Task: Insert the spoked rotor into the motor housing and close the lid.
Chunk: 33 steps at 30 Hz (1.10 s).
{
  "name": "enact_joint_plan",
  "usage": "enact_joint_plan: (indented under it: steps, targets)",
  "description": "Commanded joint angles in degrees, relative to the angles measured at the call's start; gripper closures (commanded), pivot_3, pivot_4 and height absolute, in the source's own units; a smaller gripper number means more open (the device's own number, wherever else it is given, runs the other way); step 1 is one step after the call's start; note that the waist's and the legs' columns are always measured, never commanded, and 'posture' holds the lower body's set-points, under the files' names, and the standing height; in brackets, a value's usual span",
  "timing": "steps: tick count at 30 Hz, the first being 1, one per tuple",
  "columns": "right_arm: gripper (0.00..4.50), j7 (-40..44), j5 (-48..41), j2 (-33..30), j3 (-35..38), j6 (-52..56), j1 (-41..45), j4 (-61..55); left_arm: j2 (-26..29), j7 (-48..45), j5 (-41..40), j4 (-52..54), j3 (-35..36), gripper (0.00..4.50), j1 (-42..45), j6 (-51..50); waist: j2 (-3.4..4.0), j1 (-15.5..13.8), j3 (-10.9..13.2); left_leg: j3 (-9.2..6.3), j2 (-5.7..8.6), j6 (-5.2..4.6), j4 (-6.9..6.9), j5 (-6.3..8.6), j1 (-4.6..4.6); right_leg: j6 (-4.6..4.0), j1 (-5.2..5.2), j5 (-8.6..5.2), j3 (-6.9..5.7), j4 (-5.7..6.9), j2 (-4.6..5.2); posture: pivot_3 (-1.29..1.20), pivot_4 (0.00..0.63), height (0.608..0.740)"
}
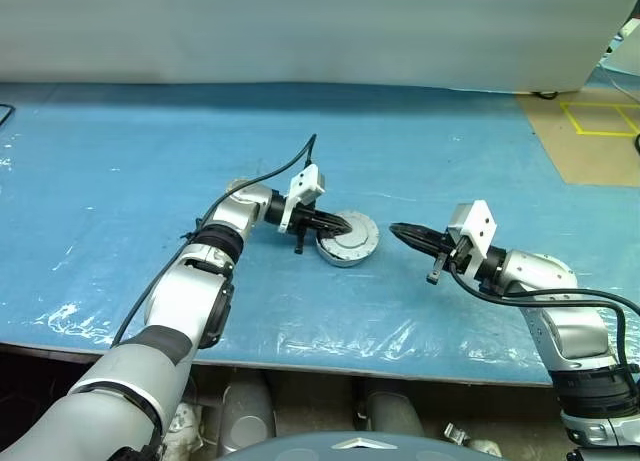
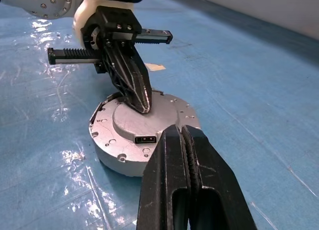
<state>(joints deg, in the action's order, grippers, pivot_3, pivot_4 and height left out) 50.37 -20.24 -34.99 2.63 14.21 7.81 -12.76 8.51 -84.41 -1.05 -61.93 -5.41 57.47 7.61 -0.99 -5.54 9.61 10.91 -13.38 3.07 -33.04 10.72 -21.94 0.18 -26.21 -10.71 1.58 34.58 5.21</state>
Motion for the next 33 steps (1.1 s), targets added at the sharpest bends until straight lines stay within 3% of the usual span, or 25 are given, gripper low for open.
enact_joint_plan:
  steps: [1,9,14,18,28,33]
  targets:
    - [4.5,0.43,-0.88,0.76,-0.48,-0.72,1.01,-1.0,0.55,-0.24,-2.46,5.98,0.66,4.48,-2.19,0.19,0.0,0.02,0.0,0.0,-0.01,-0.04,0.0,0.02,0.01,0.0,0.0,0.0,0.0,0.0,-0.01,0.0,0.15,0.74]
    - [4.5,1.24,-0.85,3.33,-3.87,-0.21,4.43,0.04,3.5,2.09,-10.19,22.24,4.4,4.48,-9.55,-5.51,0.02,0.23,0.0,0.06,-0.09,-0.15,0.01,0.09,0.07,-0.02,-0.02,-0.01,0.0,0.04,-0.03,0.0,0.15,0.74]
    - [4.5,1.22,-0.95,5.39,-5.37,1.28,8.04,2.07,5.81,7.07,-13.89,36.5,5.29,4.48,-18.53,-10.11,0.04,0.27,0.0,0.11,-0.15,-0.14,0.04,0.09,0.06,-0.03,-0.04,-0.02,0.0,0.02,-0.04,0.0,0.15,0.74]
    - [3.6,2.01,-0.03,6.34,-7.18,1.56,10.66,4.7,7.75,12.12,-15.49,45.42,6.27,4.5,-27.07,-11.99,0.04,0.33,0.0,0.12,-0.2,-0.14,0.04,0.09,0.05,-0.05,-0.06,-0.03,0.0,0.02,-0.06,0.0,0.15,0.74]
    - [0.17,1.86,1.95,9.21,-10.05,1.98,15.98,11.48,11.75,19.27,-15.88,54.62,5.76,4.5,-41.06,-11.37,0.06,1.57,0.01,0.16,-0.21,-0.13,0.05,0.1,0.08,-0.05,-0.07,-0.04,0.0,0.02,-0.08,0.0,0.15,0.74]
    - [0.06,2.14,4.11,9.07,-11.63,2.83,17.29,14.0,11.97,21.53,-15.97,55.47,5.05,4.5,-42.92,-10.29,0.06,1.63,0.01,0.21,-0.23,-0.13,0.06,0.09,0.1,-0.05,-0.09,-0.04,0.02,0.02,-0.09,0.0,0.15,0.74]
